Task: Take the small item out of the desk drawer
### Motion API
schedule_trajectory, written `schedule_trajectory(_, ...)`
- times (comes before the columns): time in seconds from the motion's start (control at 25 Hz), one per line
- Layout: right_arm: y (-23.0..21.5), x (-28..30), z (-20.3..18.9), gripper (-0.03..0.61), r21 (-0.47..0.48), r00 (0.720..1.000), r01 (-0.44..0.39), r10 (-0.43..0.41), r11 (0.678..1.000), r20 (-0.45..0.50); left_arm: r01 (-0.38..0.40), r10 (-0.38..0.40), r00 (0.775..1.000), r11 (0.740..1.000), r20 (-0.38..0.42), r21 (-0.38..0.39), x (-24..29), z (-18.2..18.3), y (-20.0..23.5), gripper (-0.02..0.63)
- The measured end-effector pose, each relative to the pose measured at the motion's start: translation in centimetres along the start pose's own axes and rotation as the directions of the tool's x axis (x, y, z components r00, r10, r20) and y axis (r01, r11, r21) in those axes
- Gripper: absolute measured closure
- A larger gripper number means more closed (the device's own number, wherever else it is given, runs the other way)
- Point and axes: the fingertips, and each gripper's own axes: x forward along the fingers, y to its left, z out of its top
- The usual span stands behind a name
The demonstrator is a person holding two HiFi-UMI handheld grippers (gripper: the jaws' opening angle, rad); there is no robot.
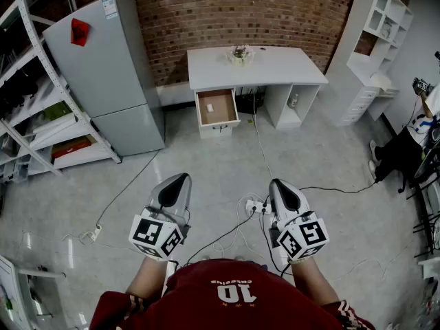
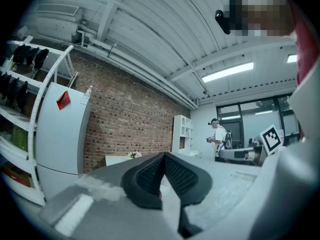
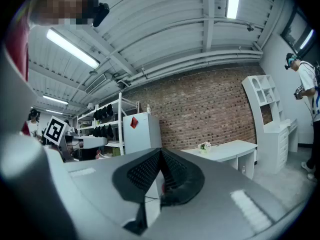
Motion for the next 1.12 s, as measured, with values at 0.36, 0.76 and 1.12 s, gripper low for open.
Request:
schedule_trajectory(0.36,-2.5,-0.8,0.0,0.580,0.009,1.000,-0.020,0.020,1.000,0.002,-0.026,0.026,1.000,0.999,-0.001,0.019,1.2,-0.4,-1.8,0.615)
schedule_trajectory(0.76,-5.7,-1.7,-1.6,0.578,0.042,0.997,-0.075,0.076,0.996,-0.032,-0.082,0.083,0.997,0.995,-0.007,0.054,2.4,-1.2,-3.8,0.615)
schedule_trajectory(1.12,-7.0,0.4,-3.3,0.577,0.081,0.995,-0.095,0.097,0.992,-0.024,-0.073,0.073,0.996,0.997,-0.051,0.007,5.0,-3.6,-1.8,0.615)
